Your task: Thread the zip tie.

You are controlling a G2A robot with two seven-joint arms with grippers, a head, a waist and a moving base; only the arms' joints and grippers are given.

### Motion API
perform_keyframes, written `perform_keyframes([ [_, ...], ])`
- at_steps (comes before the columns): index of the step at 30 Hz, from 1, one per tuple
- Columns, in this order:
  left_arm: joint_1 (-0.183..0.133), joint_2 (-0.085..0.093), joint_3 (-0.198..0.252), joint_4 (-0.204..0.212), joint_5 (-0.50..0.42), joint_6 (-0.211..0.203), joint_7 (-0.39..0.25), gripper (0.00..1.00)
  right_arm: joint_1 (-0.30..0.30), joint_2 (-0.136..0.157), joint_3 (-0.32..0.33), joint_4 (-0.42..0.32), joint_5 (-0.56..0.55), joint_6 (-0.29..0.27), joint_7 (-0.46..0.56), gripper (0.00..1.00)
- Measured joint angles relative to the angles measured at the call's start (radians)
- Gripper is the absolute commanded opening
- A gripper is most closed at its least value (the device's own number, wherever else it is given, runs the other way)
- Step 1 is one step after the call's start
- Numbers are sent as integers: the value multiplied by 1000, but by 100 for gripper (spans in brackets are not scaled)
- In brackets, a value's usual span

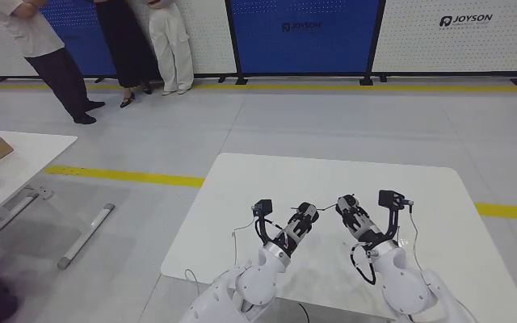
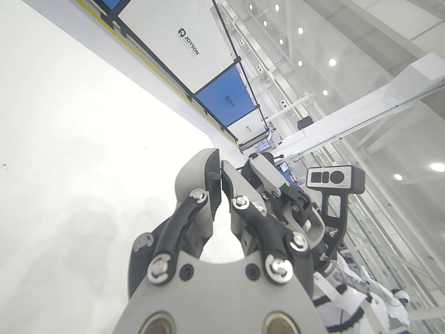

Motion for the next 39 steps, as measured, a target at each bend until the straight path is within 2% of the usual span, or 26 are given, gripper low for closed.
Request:
perform_keyframes([
  [9,0,0,0,0,0,0,0,0,7,-10,-5,10,-5,-1,4,0],
  [24,0,0,0,0,0,0,0,0,-42,-12,41,-27,-21,-22,3,0],
  [39,0,0,0,0,0,0,0,0,-28,-24,41,-5,-32,-30,21,0],
])
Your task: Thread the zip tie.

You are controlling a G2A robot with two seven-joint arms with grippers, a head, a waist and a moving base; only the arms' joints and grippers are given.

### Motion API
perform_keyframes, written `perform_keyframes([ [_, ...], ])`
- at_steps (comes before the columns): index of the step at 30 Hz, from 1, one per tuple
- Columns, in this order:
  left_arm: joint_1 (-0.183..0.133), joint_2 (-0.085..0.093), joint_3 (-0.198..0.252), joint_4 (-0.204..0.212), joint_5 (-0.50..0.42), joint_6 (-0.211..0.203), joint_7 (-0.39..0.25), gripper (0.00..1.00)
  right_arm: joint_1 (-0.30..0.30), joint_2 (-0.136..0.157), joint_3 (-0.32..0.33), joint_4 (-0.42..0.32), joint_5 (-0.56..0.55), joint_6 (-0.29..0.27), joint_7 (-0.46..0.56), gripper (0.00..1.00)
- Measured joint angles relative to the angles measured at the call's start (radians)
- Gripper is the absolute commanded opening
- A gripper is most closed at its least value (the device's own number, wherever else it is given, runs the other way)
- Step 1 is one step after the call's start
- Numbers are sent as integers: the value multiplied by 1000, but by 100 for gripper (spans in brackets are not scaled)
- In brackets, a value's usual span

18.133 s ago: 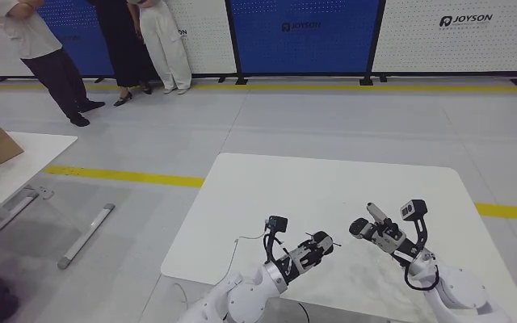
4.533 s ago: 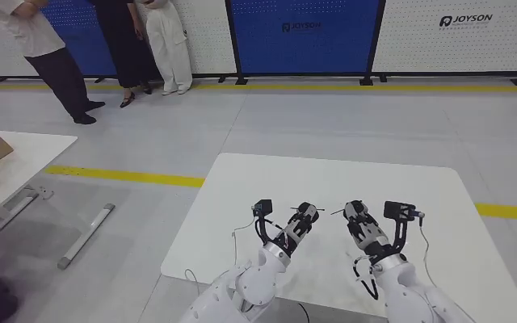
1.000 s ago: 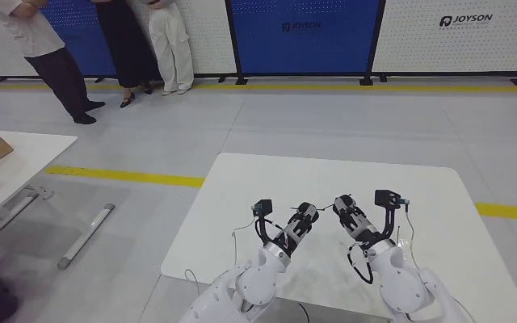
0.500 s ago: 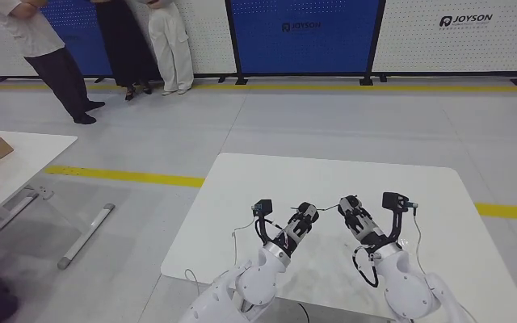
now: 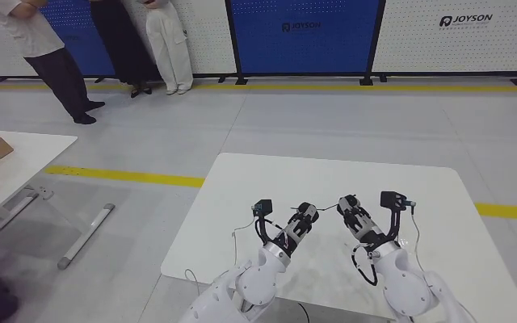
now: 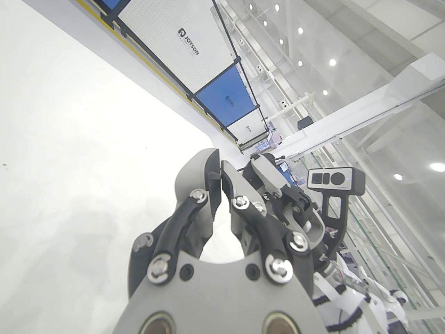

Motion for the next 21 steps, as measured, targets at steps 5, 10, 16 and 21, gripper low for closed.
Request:
perform_keyframes([
  [5,0,0,0,0,0,0,0,0,-7,-2,7,-5,-2,-4,3,0],
  [10,0,0,0,0,0,0,0,0,-21,-3,19,-16,-8,-8,-2,0],
  [16,0,0,0,0,0,0,0,0,-24,-5,25,-23,-19,-10,4,0],
  [21,0,0,0,0,0,0,0,0,-13,-10,15,-12,-29,-4,9,0],
])
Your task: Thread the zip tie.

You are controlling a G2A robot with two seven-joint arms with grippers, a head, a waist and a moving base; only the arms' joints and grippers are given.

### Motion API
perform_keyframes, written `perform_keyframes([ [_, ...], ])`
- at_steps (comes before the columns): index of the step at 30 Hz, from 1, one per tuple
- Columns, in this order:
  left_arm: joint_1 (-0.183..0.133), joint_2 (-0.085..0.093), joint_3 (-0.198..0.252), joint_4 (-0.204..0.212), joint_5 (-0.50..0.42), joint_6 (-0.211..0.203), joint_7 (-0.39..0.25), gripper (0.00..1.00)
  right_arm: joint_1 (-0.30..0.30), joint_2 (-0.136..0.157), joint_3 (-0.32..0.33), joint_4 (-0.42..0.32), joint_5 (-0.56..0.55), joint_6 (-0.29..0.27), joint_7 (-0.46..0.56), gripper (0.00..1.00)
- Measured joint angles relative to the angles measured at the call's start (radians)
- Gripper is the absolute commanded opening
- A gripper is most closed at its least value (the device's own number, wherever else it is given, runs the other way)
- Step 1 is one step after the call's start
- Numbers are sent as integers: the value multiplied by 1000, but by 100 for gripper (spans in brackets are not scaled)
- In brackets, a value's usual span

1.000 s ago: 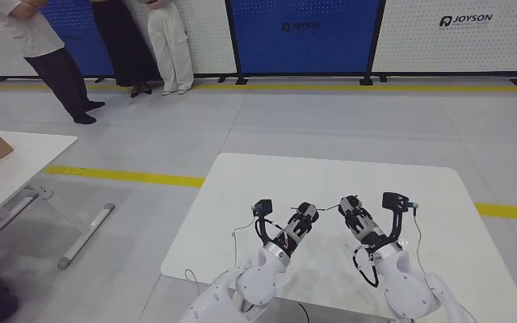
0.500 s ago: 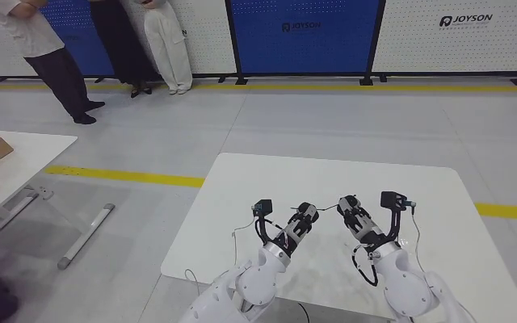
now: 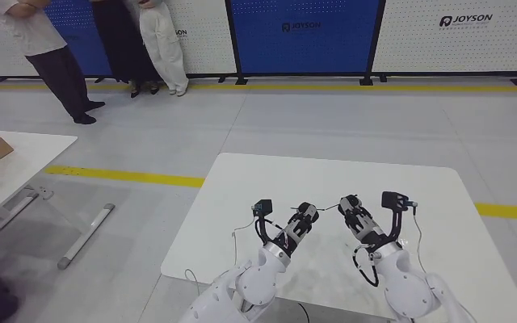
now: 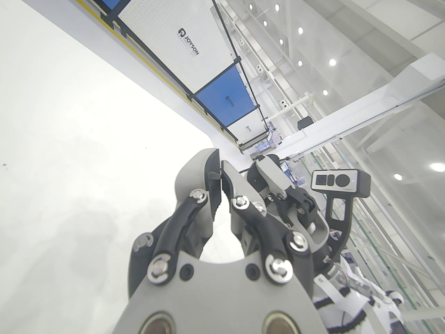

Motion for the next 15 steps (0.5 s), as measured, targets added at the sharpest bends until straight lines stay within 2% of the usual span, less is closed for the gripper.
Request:
perform_keyframes([
  [15,0,0,0,0,0,0,0,0,13,-11,-15,19,6,-6,31,0],
])
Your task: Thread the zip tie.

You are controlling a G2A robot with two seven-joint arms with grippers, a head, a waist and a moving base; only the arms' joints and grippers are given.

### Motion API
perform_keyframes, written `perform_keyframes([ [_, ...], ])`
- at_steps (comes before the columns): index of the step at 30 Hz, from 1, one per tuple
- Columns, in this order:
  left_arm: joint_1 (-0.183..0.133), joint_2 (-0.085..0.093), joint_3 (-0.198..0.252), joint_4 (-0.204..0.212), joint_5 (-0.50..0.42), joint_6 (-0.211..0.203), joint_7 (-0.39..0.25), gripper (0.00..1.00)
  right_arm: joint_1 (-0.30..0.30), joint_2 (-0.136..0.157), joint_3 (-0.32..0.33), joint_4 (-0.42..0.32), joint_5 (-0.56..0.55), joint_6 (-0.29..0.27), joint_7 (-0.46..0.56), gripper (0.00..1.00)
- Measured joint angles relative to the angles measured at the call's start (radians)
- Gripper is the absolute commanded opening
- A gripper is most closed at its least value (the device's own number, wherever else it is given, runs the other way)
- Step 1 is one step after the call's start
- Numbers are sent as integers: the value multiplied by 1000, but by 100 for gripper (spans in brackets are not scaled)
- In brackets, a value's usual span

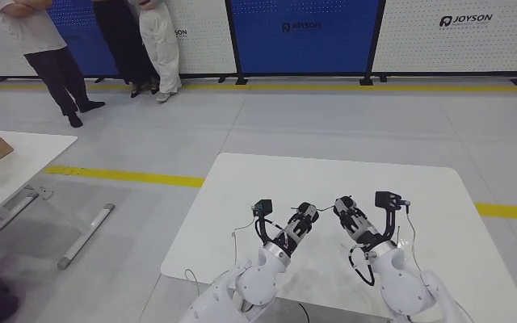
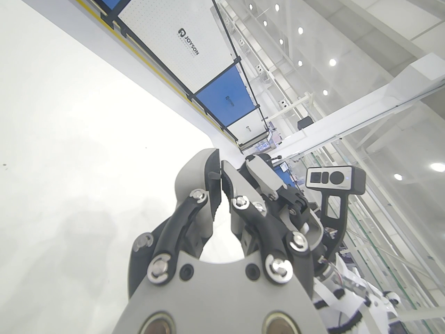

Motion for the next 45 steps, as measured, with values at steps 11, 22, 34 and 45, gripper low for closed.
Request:
perform_keyframes([
  [11,0,0,0,0,0,0,0,0,11,-13,-11,49,53,-13,-25,0],
  [22,1,-1,-5,-4,-18,-14,-14,0,-2,-17,8,37,82,-36,-28,0],
  [34,18,2,-21,-22,-28,-41,-53,0,-4,-21,12,34,80,-40,-5,0],
  [45,18,2,-21,-22,-28,-41,-53,0,-2,-24,15,41,68,-39,10,0],
])
